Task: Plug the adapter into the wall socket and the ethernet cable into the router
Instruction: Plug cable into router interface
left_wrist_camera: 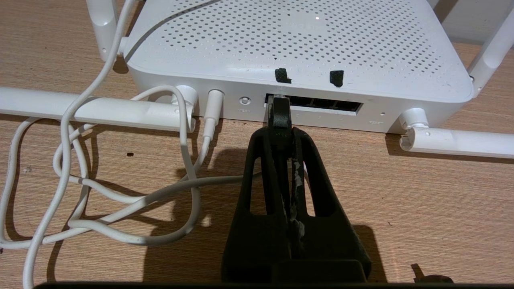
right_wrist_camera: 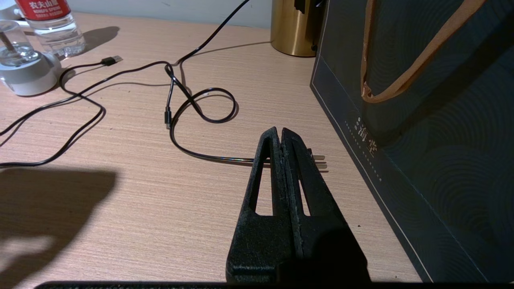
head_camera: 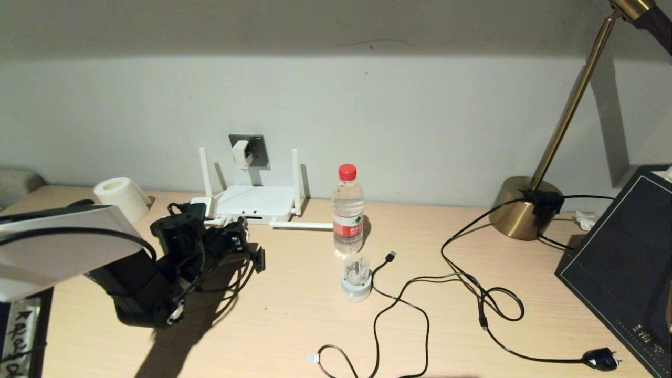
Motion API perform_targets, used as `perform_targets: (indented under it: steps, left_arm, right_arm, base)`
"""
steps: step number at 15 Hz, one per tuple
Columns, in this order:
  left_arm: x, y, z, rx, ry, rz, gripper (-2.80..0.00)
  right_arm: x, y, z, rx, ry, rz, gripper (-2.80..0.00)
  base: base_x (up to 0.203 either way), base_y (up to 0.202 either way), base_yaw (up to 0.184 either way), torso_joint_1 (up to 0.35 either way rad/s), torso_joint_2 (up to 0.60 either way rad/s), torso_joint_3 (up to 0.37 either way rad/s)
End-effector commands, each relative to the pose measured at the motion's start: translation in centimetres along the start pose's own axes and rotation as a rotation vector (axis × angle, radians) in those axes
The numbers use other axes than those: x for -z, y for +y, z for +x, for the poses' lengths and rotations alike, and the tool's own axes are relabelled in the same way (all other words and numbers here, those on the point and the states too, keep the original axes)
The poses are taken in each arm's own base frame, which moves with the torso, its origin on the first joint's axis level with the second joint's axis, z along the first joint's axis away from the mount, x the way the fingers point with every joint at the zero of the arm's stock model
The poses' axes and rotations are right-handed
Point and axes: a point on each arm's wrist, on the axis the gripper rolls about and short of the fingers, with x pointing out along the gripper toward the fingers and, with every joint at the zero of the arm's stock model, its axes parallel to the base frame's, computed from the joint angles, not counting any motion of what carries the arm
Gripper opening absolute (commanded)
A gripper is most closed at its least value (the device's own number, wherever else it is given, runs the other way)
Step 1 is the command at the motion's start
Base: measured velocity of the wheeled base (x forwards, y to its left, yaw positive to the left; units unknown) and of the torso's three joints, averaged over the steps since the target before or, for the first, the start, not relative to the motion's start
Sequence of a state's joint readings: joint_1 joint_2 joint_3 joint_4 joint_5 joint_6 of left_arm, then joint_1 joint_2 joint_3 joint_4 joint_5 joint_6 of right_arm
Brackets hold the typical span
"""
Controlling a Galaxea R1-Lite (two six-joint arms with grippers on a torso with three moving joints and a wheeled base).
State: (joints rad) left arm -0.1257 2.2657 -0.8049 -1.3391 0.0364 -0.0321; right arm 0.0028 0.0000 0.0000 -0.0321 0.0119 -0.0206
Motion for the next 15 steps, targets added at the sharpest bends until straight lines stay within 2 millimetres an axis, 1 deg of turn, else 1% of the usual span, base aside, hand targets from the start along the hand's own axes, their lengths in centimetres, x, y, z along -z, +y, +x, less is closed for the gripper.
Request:
perform_targets:
  steps: [1,11,15]
  left_arm:
    - [-0.07,-0.01,0.11,0.0,-0.01,0.0,-2.8]
    - [-0.32,-0.02,0.33,0.0,-0.022,-0.001,-2.8]
    - [0.05,-0.03,0.72,0.0,-0.019,-0.001,-2.8]
  right_arm:
    - [0.26,0.0,0.06,-0.001,0.009,-0.001,-2.8]
    - [0.26,0.0,0.06,-0.001,0.009,-0.001,-2.8]
    - [0.26,0.0,0.06,-0.001,0.009,-0.001,-2.8]
  base:
    - [0.0,0.0,0.0,0.0,0.0,0.0]
    - [0.0,0.0,0.0,0.0,0.0,0.0]
    - [0.0,0.0,0.0,0.0,0.0,0.0]
